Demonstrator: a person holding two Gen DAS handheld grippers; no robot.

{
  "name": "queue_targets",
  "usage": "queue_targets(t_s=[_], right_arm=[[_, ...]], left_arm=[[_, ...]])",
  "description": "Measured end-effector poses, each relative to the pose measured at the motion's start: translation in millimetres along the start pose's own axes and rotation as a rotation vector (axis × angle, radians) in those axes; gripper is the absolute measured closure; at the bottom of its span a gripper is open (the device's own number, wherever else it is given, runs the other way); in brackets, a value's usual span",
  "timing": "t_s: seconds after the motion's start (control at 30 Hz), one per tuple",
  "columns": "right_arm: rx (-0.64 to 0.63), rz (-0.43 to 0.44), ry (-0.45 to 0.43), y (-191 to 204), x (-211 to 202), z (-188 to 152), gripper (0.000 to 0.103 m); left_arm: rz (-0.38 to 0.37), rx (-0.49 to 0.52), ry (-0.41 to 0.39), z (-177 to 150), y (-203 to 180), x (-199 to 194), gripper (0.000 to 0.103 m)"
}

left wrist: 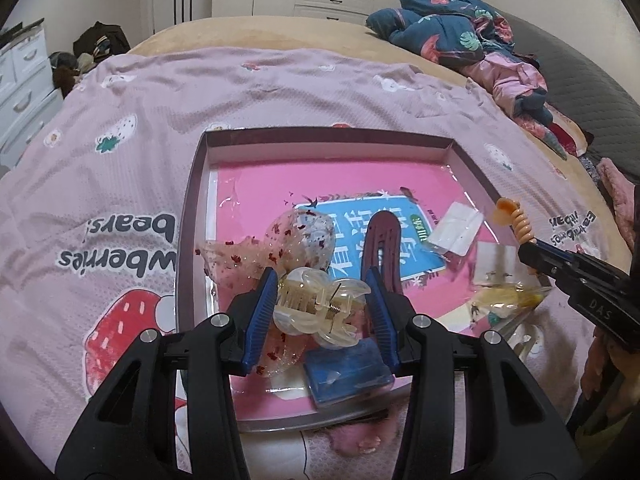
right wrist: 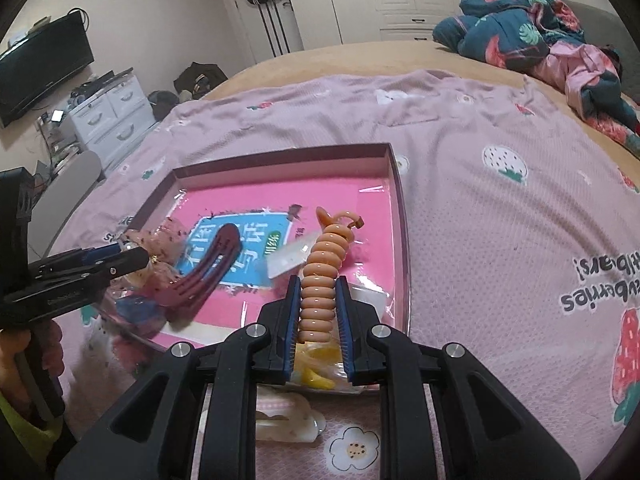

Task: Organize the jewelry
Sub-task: 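Open the left gripper into the box while the right releases the coiled hair tie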

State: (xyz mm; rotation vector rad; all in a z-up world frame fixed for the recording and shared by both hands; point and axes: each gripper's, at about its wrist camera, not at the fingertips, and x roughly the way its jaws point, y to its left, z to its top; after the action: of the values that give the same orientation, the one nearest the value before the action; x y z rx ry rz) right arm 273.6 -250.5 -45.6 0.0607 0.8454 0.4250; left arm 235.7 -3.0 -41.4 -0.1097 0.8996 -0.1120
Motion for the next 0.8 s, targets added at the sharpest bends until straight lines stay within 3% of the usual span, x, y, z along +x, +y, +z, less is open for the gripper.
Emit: queue_targets(t_s=[0.07, 0.23, 0.3, 0.43, 0.5, 0.57, 0.67, 0.8], right_arm=[[0.001, -0.006, -0.005, -0.8, -1.5, -0.1, 0.084], [0.013, -0.011, -0.029, -1.7, -11.7, 0.7, 0.069], [0.022, -0.008, -0.050, -1.9, -20.5, -0.1, 0.057], [0.017, -0.018, -0.110, 0.6, -45.0, -1.5, 0.041], [0.015, -0.024, -0.135, 2.7, -56.4, -2.1, 0.027], [0.004, -0.032, -0.162, 6.5, -69.9, -4.2, 0.018], [-0.022, -0.042, -0.182, 13.5, -84.2, -8.3, 0.011], [-0.046, -0.037, -0.200, 23.5, -99.3, -16.0, 0.008]], left_arm=[[0.001, -0.001, -0.001, -1.0, 0.7, 0.9, 0.066], [-0.004, 0.002, -0.018, -0.2, -1.2, -5.3, 0.057], [-0.007, 0.004, -0.029, 0.3, -2.4, -10.8, 0.054], [-0.013, 0.006, -0.069, 2.2, -5.7, -29.4, 0.041], [-0.015, 0.008, -0.087, 3.4, -7.9, -39.8, 0.037], [-0.015, 0.007, -0.114, 2.6, -9.1, -53.4, 0.025], [-0.012, 0.000, -0.142, -0.9, -9.0, -71.4, 0.011], [-0.012, -0.005, -0.173, -9.3, -8.9, -92.8, 0.009]])
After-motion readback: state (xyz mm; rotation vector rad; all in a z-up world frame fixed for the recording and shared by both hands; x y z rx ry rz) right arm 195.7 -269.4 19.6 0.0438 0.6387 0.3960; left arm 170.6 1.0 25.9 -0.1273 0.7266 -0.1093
